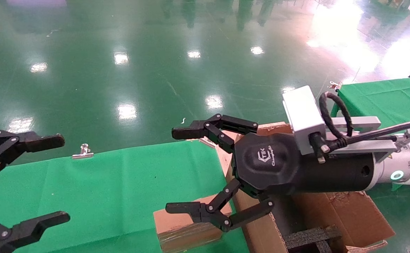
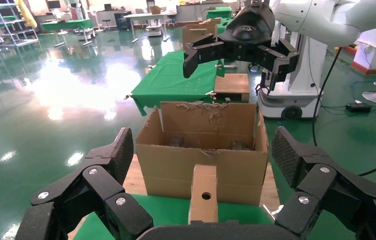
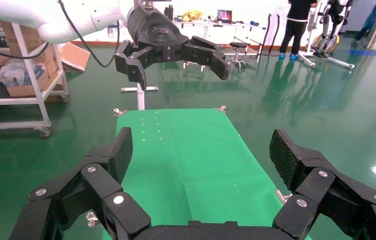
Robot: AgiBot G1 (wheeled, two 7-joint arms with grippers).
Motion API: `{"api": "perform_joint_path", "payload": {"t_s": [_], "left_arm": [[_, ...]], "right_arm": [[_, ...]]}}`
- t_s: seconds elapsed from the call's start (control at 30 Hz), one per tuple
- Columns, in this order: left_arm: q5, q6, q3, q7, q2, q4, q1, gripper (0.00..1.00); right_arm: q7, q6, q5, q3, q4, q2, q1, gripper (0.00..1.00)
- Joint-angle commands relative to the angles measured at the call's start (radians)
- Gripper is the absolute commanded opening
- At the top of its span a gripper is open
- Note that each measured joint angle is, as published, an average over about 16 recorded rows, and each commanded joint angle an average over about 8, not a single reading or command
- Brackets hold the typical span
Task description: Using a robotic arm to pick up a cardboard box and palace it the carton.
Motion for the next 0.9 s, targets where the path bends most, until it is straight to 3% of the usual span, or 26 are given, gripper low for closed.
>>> {"api": "perform_joint_path", "payload": {"t_s": [0.03, 0.83, 0.9], "left_arm": [[0.0, 0.0, 0.0, 0.0, 0.0, 0.0, 0.0, 1.0], [0.0, 0.0, 0.0, 0.0, 0.0, 0.0, 0.0, 1.0], [0.0, 0.0, 0.0, 0.0, 0.0, 0.0, 0.0, 0.9]], "right_arm": [[0.0, 0.0, 0.0, 0.0, 0.0, 0.0, 0.0, 1.0], [0.0, 0.0, 0.0, 0.0, 0.0, 0.0, 0.0, 1.0], [0.0, 0.0, 0.0, 0.0, 0.0, 0.0, 0.0, 1.0]]}}
